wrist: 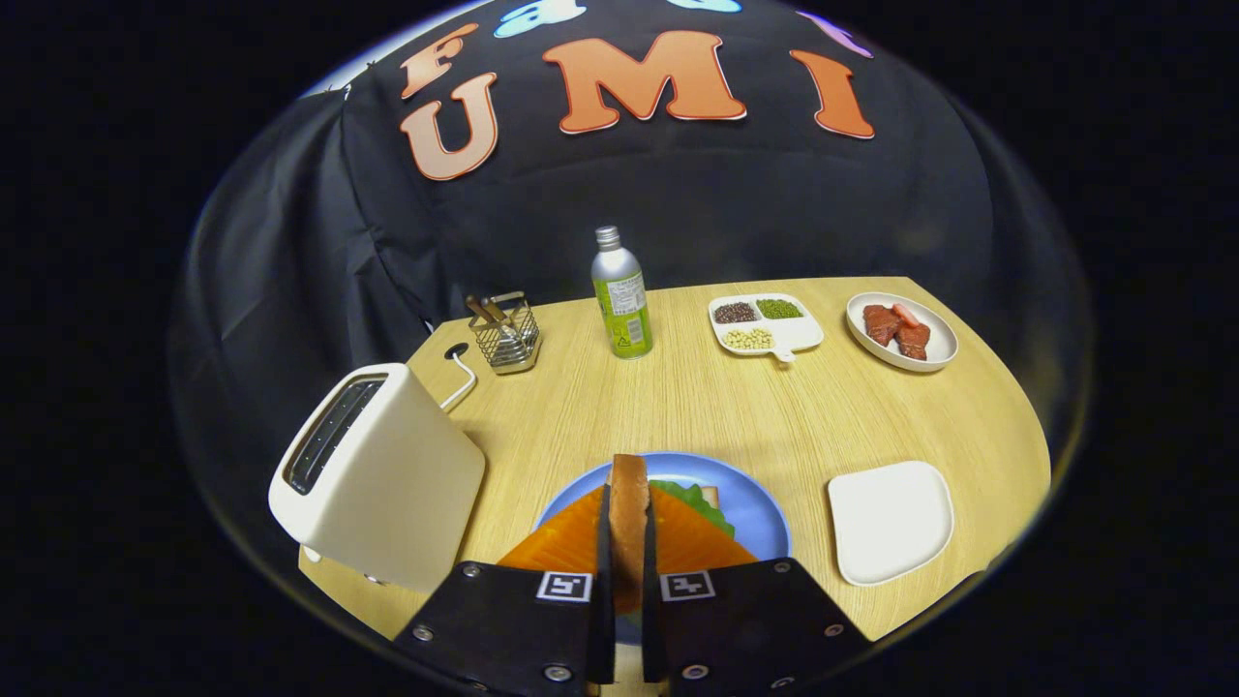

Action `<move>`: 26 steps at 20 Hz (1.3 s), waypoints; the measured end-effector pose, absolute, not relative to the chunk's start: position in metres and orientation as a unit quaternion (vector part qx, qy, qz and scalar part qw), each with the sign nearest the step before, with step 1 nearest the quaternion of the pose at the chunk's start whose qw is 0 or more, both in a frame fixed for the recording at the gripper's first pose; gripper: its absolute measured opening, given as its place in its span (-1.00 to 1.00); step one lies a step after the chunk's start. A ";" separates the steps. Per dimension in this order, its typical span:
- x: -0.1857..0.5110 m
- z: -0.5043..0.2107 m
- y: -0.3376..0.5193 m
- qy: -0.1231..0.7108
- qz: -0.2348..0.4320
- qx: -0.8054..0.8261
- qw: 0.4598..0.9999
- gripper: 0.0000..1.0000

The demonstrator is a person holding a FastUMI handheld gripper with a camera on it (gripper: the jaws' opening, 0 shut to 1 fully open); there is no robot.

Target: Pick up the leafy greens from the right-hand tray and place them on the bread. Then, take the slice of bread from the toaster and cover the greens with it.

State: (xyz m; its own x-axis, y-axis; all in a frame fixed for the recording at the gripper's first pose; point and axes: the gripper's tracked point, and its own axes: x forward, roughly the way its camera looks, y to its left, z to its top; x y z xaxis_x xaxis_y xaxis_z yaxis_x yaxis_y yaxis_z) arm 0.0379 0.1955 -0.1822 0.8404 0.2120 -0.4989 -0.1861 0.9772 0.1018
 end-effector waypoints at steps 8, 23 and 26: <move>0.048 -0.206 0.143 0.283 0.062 -0.022 0.957 -0.11; 0.028 -0.056 0.046 0.155 0.016 -0.006 0.988 0.95; 0.021 -0.016 0.022 0.118 0.006 -0.013 0.993 0.95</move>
